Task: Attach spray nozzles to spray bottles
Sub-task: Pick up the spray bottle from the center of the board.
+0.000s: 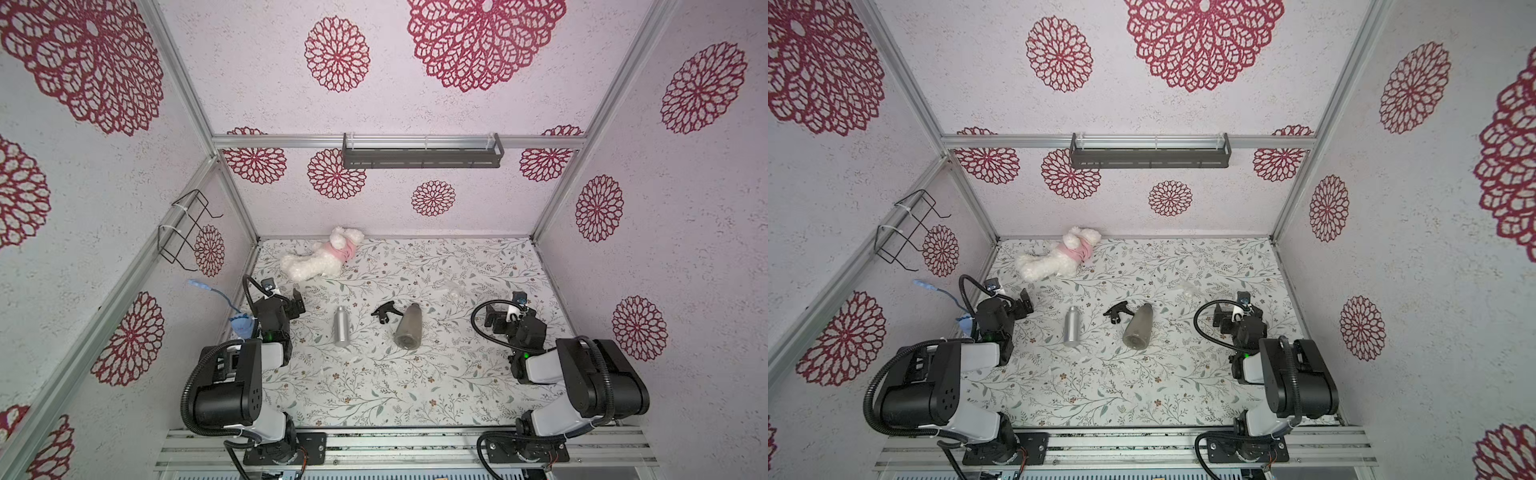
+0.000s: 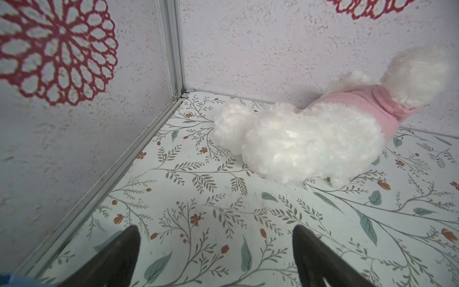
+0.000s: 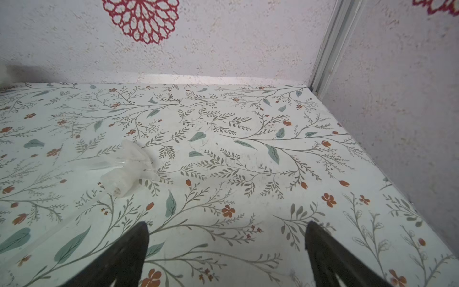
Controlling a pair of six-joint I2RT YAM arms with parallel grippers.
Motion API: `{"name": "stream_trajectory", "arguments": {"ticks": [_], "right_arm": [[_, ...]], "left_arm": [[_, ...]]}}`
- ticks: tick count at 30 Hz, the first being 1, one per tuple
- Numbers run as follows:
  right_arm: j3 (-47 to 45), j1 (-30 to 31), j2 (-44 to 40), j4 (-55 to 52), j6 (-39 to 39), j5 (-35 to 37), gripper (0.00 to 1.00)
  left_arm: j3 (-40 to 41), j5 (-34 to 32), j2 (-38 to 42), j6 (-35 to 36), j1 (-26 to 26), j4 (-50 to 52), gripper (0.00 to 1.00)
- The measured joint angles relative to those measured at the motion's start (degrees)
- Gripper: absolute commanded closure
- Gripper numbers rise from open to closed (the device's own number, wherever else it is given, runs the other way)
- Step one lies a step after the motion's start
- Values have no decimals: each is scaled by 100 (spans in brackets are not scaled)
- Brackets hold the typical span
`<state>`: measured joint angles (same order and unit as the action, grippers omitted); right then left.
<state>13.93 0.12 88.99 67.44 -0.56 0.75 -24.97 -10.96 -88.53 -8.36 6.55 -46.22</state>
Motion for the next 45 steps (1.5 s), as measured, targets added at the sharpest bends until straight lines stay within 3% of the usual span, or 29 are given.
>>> {"name": "stream_trajectory", "arguments": {"ticks": [25, 30, 33, 36, 39, 42, 45], "right_arm": [[22, -17, -31, -175, 28, 216, 1], [887, 28, -697, -1945, 142, 719, 1], [2159, 149, -1143, -3716, 509, 1082, 1], [3757, 195, -1349, -5287, 1386, 1012, 1], [4310, 138, -1681, -5724, 2234, 476, 18], [4642, 120, -1668, -6513, 2835, 114, 25], [5110, 297, -1130, -7390, 3099, -20, 23]], "left_arm": [[-17, -11, 57, 28, -13, 118, 3], [-754, -205, 1233, 70, -149, 1843, 3], [-1519, -190, 2131, -81, -334, 2726, 3], [-2763, -168, 2730, -859, -466, 3995, 3], [-3751, -151, 3091, -1790, -457, 4953, 3], [-3731, 192, 3539, -2498, -343, 5438, 4], [-3571, 514, 3650, -2905, -291, 5956, 9]]}}
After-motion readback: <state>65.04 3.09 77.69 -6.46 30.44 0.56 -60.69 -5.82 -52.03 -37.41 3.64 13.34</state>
